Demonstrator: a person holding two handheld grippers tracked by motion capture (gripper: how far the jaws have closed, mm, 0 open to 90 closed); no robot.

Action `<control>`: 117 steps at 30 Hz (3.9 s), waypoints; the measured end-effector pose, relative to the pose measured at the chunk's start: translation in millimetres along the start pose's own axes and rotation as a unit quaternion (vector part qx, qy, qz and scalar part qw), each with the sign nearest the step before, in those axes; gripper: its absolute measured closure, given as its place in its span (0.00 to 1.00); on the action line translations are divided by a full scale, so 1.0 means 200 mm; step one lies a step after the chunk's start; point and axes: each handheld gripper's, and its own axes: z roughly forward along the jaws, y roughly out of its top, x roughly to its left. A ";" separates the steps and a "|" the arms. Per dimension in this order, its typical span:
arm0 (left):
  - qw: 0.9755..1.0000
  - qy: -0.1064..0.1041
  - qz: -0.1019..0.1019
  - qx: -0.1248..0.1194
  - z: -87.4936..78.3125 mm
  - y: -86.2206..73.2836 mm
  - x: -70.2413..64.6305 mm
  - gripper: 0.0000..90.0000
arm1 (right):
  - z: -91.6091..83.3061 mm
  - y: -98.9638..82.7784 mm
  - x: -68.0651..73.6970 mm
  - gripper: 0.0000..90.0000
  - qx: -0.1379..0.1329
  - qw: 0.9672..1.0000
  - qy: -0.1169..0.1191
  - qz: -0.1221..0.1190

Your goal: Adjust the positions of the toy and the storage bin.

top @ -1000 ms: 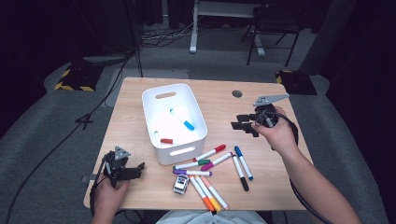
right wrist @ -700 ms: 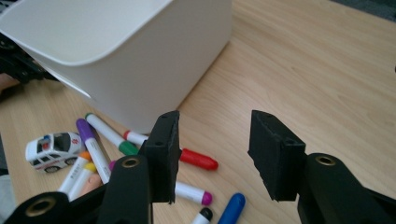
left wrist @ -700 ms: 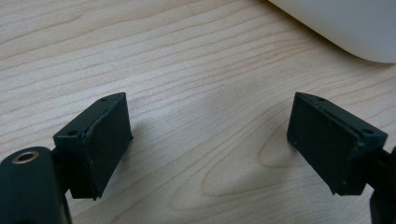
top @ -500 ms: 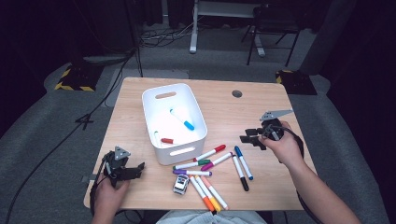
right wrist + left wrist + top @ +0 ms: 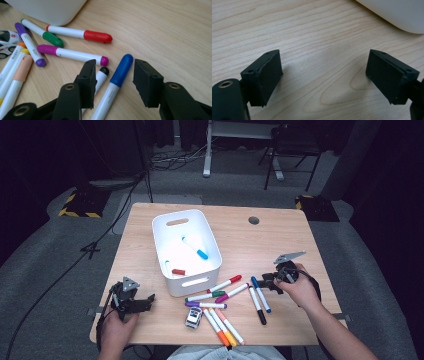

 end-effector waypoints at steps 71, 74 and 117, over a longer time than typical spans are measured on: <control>1.000 0.002 0.000 0.000 0.00 0.00 0.00 0.16 | -0.20 0.25 0.09 0.86 -0.071 0.996 0.015 -0.044; 1.000 0.005 -0.004 0.000 0.00 0.00 -0.01 0.16 | -0.22 0.30 0.11 0.86 -0.078 0.995 0.021 -0.051; 1.000 0.010 -0.011 -0.001 0.00 0.00 0.00 0.16 | 0.08 0.96 0.56 0.86 -0.084 0.981 0.079 -0.153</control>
